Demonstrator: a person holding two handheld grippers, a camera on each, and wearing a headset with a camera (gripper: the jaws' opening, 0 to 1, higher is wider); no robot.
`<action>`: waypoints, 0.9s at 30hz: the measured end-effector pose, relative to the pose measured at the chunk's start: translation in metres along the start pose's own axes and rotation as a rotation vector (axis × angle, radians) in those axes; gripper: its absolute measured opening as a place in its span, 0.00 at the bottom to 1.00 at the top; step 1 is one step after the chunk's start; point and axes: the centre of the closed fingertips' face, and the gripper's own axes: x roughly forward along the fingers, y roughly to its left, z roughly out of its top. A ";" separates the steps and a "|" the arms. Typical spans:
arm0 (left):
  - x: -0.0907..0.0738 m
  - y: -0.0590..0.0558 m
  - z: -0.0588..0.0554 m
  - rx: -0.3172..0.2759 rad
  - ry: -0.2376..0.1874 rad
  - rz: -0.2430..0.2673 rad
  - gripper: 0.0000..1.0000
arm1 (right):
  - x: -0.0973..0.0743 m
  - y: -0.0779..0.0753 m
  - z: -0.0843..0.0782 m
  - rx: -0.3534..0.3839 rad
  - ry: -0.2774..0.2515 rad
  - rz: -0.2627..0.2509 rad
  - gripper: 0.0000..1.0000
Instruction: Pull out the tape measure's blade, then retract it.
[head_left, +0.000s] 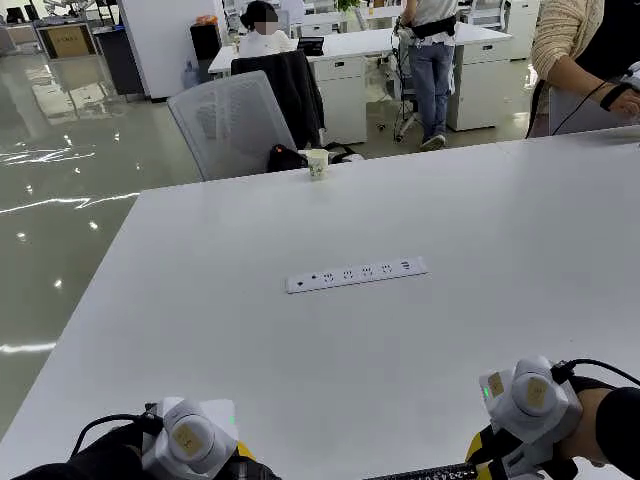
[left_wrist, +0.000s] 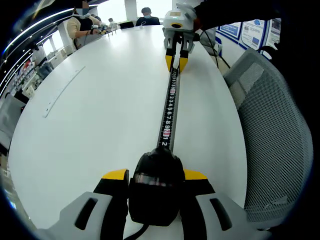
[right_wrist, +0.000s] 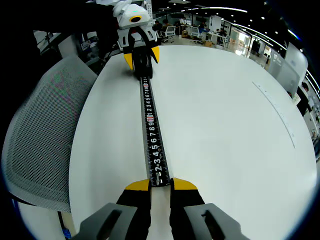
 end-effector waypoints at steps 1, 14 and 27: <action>0.000 0.000 0.000 0.000 0.000 0.000 0.35 | 0.000 0.000 0.000 0.001 0.001 0.000 0.10; 0.001 -0.001 0.002 0.009 0.042 -0.019 0.35 | 0.000 0.000 0.001 0.005 0.026 -0.009 0.12; 0.001 0.002 0.001 0.022 0.073 -0.002 0.36 | 0.003 -0.001 0.002 -0.011 0.123 -0.020 0.12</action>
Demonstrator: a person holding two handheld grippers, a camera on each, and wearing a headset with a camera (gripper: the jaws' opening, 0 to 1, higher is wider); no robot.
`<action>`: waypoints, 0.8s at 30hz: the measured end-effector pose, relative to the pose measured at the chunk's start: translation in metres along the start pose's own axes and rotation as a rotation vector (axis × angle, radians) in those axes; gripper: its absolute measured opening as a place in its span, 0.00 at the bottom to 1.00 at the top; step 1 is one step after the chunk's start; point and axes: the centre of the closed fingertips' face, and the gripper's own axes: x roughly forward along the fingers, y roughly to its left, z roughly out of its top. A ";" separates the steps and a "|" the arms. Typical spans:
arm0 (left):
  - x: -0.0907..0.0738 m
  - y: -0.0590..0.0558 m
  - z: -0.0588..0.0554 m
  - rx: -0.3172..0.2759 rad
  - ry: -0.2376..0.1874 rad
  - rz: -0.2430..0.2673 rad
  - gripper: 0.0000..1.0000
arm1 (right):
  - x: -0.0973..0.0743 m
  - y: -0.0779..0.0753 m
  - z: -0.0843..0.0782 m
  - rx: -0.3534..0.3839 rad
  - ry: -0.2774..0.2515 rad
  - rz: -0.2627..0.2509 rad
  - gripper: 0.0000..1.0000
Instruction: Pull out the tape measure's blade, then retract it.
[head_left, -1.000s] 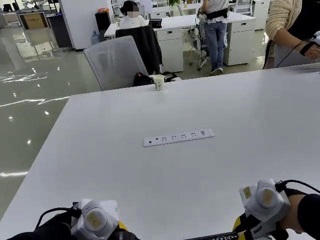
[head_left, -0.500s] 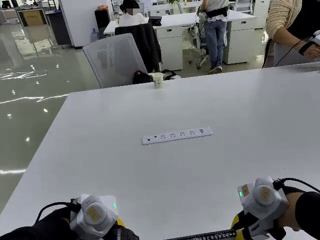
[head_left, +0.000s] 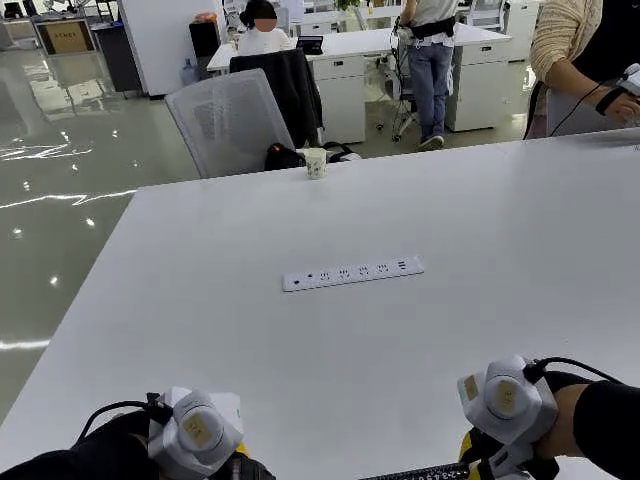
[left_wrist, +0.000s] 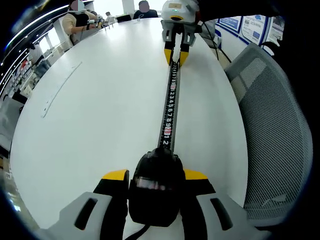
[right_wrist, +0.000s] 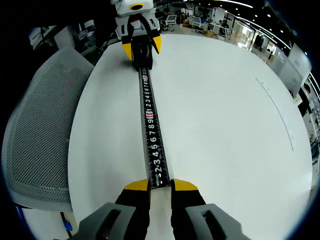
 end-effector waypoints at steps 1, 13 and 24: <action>0.000 0.000 0.000 0.001 -0.001 0.001 0.35 | 0.000 0.000 0.000 -0.007 0.006 0.000 0.12; 0.001 0.001 -0.001 0.022 -0.009 0.020 0.35 | 0.000 0.000 0.001 0.003 0.062 -0.015 0.12; 0.001 -0.001 -0.003 0.035 0.048 -0.029 0.36 | 0.000 0.001 0.000 -0.019 0.049 -0.005 0.13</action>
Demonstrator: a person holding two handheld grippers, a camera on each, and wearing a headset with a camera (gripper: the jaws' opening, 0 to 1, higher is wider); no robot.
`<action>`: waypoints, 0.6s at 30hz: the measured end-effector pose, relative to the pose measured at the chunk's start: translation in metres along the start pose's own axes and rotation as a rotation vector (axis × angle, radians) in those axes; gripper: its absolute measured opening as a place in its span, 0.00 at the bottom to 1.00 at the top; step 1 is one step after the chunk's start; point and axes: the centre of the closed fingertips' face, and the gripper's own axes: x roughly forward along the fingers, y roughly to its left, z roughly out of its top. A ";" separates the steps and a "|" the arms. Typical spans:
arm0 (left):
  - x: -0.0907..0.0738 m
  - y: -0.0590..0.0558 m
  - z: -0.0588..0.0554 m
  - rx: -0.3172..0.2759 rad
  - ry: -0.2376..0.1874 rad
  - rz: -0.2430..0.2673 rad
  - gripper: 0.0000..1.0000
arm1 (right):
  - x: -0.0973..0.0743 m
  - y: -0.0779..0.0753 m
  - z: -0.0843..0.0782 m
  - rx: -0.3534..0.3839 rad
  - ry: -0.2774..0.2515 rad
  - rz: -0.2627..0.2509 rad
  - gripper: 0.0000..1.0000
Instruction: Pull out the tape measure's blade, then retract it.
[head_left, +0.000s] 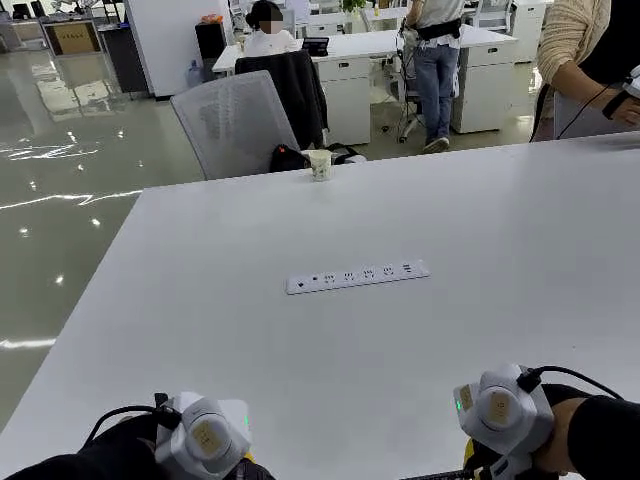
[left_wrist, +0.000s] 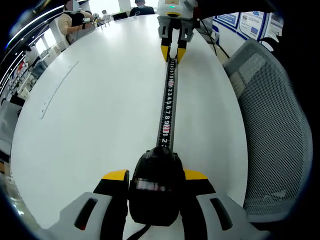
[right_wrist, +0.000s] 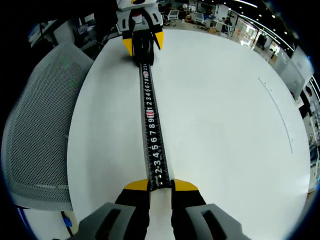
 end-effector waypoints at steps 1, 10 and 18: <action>0.000 0.001 0.001 -0.009 -0.005 0.007 0.36 | 0.000 0.000 0.000 0.005 0.002 0.001 0.13; -0.004 0.002 0.004 -0.006 -0.006 0.013 0.40 | -0.001 0.002 -0.001 -0.014 0.037 0.006 0.17; -0.012 -0.002 0.004 -0.047 -0.017 -0.014 0.54 | -0.008 0.003 -0.005 0.003 0.045 -0.005 0.25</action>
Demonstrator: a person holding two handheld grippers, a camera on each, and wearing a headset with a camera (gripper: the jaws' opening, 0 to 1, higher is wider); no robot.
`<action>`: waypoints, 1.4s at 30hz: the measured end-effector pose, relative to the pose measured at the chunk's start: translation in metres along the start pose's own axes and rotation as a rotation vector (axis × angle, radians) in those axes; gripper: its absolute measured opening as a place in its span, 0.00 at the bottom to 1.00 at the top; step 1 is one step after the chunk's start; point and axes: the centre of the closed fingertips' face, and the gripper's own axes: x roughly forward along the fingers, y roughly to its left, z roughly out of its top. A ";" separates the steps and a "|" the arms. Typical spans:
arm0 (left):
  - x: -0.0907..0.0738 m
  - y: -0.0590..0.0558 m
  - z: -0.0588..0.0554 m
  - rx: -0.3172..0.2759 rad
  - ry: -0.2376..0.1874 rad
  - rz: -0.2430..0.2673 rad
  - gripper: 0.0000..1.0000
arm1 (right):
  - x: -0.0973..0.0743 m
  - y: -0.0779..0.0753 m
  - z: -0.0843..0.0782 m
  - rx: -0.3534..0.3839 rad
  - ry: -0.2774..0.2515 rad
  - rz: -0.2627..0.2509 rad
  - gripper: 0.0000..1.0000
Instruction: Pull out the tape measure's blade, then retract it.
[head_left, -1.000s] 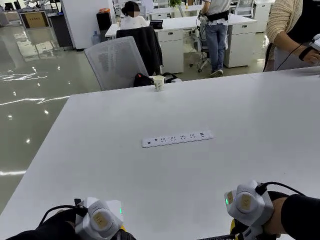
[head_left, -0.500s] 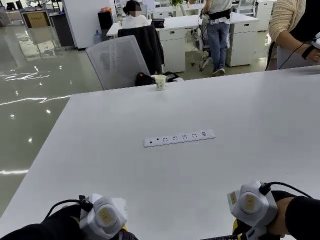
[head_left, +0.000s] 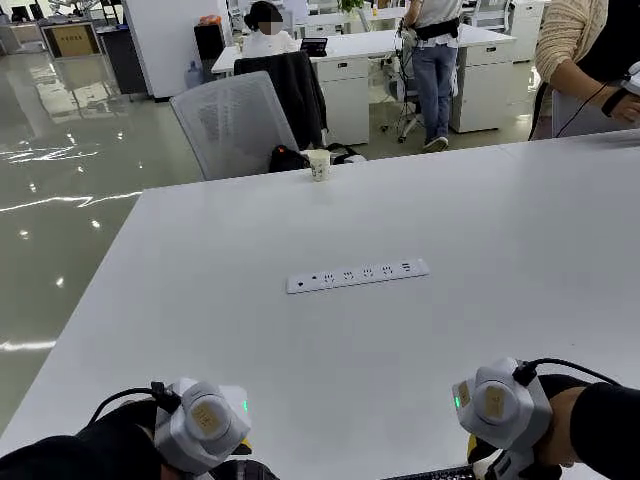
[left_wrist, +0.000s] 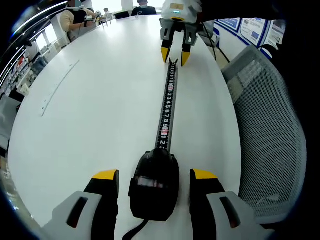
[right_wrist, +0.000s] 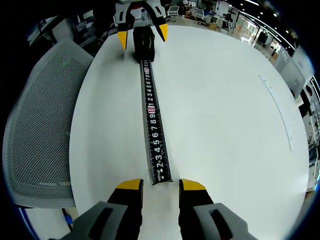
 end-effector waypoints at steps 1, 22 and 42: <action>0.000 -0.001 0.000 -0.009 -0.004 -0.005 0.55 | -0.001 0.001 0.000 0.000 -0.003 -0.001 0.26; -0.005 -0.010 0.002 -0.128 -0.060 -0.034 0.92 | -0.007 0.007 -0.003 0.012 -0.035 -0.024 0.51; -0.011 0.001 0.000 -0.226 -0.161 0.062 0.99 | -0.009 -0.001 -0.004 0.134 -0.156 -0.097 0.99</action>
